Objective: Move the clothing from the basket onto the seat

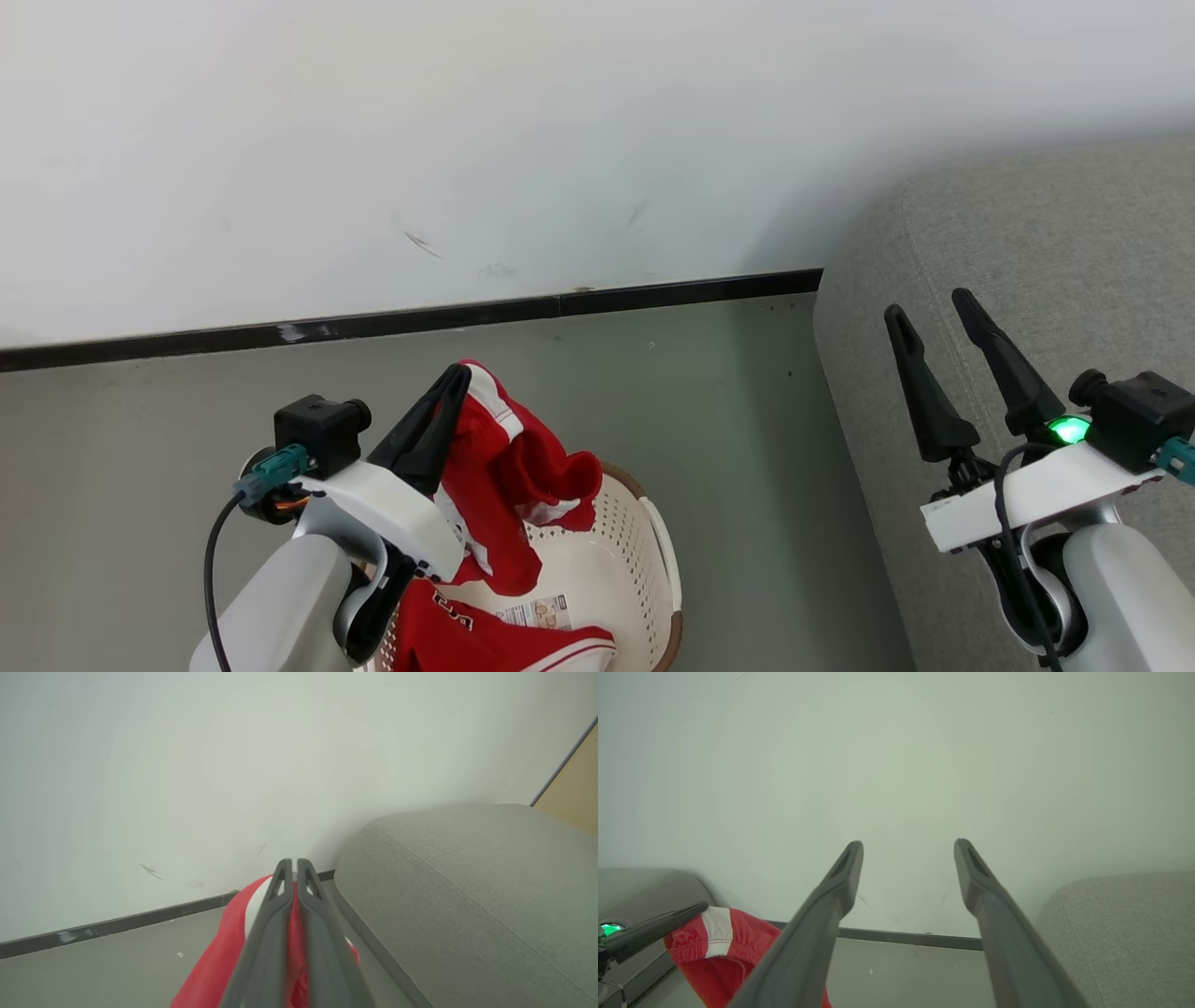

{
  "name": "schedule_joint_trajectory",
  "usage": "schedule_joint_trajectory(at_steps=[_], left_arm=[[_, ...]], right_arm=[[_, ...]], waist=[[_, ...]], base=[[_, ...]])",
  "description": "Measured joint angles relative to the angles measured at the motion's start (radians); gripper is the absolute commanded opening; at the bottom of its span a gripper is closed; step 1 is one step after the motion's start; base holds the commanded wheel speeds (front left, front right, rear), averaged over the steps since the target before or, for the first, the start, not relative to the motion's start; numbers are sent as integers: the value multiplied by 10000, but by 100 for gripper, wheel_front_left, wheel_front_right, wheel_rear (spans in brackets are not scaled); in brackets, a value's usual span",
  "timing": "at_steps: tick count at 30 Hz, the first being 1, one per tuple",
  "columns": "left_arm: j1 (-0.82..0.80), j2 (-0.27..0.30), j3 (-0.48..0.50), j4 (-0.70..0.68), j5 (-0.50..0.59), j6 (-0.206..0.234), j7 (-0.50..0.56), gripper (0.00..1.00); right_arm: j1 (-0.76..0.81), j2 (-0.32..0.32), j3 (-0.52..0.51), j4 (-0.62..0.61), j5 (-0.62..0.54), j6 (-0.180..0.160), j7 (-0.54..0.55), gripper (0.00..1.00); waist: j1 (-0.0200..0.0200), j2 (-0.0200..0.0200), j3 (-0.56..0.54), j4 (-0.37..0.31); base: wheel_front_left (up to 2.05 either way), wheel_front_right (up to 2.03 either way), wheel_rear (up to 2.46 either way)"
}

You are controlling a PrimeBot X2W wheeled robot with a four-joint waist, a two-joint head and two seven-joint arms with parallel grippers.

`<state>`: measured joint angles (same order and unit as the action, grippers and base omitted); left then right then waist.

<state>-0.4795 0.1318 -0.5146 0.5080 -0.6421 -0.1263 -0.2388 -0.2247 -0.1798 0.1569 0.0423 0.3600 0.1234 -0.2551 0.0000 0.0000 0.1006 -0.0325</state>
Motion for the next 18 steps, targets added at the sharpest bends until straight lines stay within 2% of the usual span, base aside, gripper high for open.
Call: schedule_joint_trajectory(at_steps=[6,7,8,18], left_arm=[[174,6,-29,-263,-4,50,286,0],[199,13,-29,-309,-6,71,326,78],[201,17,-27,-355,-8,94,355,98],[201,132,58,-830,-90,282,533,100]], right_arm=[[232,-63,84,-29,12,0,0,100],[252,-63,92,-63,13,0,0,100],[300,-63,90,-81,15,0,0,100],[403,-71,33,-305,178,0,0,100]], waist=[[0,0,-252,8],[0,0,-255,4],[0,0,-253,1],[0,0,-108,-52]], base=[[0,0,0],[0,0,0],[0,0,0],[0,0,0]])
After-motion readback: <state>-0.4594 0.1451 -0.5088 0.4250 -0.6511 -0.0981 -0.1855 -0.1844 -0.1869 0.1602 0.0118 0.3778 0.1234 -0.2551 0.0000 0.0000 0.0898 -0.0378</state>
